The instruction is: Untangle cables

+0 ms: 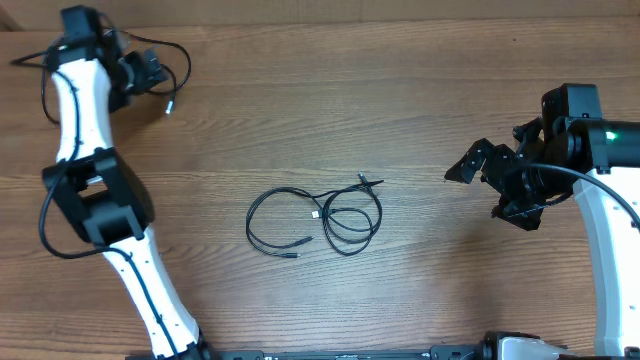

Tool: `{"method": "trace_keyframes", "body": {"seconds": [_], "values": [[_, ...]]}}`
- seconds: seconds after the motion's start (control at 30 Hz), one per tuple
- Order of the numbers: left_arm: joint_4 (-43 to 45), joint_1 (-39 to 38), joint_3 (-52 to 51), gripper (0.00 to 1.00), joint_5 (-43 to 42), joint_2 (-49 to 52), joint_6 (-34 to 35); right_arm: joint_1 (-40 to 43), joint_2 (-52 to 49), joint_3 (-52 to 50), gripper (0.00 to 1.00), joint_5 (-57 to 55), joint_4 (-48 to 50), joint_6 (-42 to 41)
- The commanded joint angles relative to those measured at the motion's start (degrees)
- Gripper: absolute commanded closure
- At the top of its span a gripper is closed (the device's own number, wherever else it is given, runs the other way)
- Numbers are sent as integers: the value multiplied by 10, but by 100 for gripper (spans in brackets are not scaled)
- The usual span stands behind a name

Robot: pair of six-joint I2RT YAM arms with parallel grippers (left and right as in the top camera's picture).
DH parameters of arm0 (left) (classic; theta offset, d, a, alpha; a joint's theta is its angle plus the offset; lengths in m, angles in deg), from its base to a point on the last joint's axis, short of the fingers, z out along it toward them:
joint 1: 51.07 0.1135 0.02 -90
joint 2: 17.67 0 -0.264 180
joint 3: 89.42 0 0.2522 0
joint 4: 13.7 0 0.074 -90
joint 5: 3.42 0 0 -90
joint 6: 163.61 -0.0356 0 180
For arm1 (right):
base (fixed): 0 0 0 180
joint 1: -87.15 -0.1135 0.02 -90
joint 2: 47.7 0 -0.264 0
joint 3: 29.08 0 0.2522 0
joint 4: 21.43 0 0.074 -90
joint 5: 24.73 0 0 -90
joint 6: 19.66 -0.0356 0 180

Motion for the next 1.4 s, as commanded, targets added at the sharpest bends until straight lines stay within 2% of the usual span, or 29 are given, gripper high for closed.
{"method": "trace_keyframes", "body": {"seconds": [0.0, 0.13, 0.27, 0.43, 0.73, 0.83, 1.03, 1.1, 1.27, 1.37], "values": [[-20, 37, -3, 6, 155, -2, 9, 1, 3, -2, 0, -4, 2, 4], [-20, 52, -21, 12, 183, 6, -21, 1, 3, -2, 0, -4, 7, 4], [27, 57, -56, 7, 187, 6, -77, 1, 3, -2, 0, -3, 7, 4], [79, 57, -75, 6, 275, 6, -93, 1, 3, -2, 0, -4, 0, 4], [170, 57, -91, 12, 267, 7, -205, 1, 3, -2, 0, -4, 3, 2], [189, 59, -94, 12, 259, 10, -210, 1, 3, -2, 0, -4, 3, 2], [203, 65, -108, 12, 153, 13, -254, 1, 3, -2, 0, -4, 4, -1], [207, 66, -111, 18, 151, 13, -263, 1, 3, -2, 0, -4, 4, -1], [212, 69, -111, 19, 151, 13, -298, 1, 3, -2, 0, -4, 5, -2], [219, 75, -112, 25, 151, 13, -298, 1, 3, -2, 0, -3, 7, -2]]}}
